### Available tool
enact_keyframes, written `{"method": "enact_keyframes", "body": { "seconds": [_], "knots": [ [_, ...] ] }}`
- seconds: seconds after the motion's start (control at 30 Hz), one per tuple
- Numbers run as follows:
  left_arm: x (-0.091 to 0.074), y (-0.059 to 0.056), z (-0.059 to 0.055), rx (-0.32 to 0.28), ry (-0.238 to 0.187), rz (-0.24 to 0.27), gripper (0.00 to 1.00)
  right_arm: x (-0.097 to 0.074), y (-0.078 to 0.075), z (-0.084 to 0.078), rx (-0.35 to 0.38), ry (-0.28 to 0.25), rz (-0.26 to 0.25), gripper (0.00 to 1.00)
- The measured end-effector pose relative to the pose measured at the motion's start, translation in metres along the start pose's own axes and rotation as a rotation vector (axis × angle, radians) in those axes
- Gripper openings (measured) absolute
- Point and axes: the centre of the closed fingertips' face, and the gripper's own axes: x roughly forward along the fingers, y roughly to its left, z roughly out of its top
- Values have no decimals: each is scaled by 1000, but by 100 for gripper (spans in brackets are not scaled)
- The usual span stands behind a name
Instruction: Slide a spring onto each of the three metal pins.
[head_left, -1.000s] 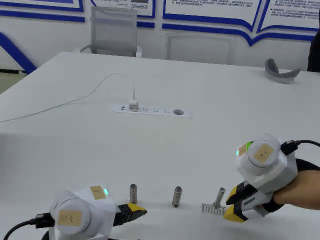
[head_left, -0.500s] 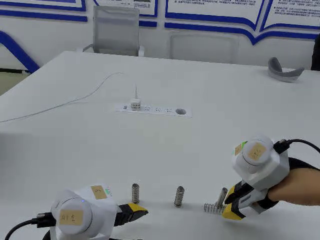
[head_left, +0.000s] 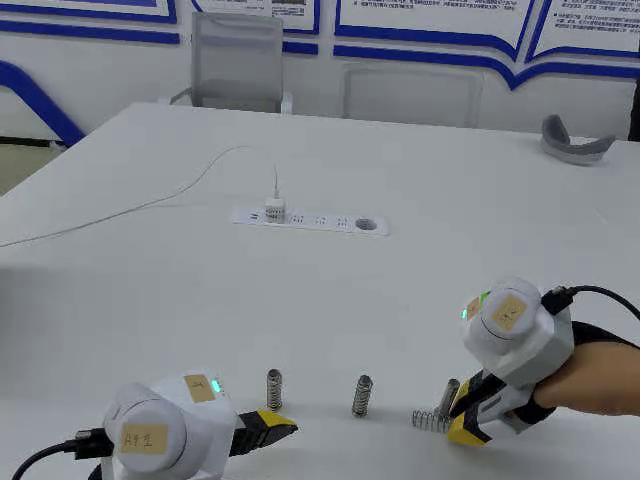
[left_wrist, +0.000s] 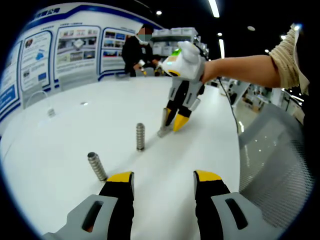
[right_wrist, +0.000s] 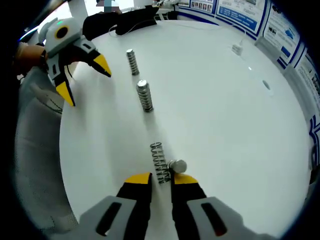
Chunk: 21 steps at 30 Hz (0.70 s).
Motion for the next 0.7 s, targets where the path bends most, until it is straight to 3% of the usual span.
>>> {"method": "enact_keyframes", "body": {
  "seconds": [0.7],
  "knots": [
    [-1, 0, -1, 1, 2, 1, 48, 4, 8, -4, -32, 23, 6, 13]
  ]
}}
